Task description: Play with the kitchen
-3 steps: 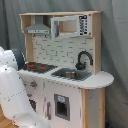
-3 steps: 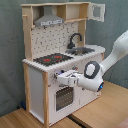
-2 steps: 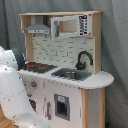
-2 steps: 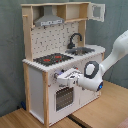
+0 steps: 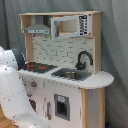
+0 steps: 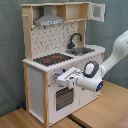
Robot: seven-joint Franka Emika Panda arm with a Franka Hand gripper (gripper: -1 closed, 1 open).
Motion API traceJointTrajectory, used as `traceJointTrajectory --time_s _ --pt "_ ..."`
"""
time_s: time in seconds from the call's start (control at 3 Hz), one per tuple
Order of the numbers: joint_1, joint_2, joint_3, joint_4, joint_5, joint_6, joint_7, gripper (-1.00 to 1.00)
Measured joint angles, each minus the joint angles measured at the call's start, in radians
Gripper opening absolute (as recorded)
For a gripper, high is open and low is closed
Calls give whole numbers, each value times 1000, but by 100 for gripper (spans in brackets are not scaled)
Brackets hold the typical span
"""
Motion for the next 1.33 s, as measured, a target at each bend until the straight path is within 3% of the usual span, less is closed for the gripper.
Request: traceJointTrajectory --time_s 0.33,1.0,1.33 --pt "0 -16 13 18 96 -15 -45 100" --pt "-2 -122 21 136 243 -15 -34 100" --pt "-33 -169 19 175 297 40 -14 100"
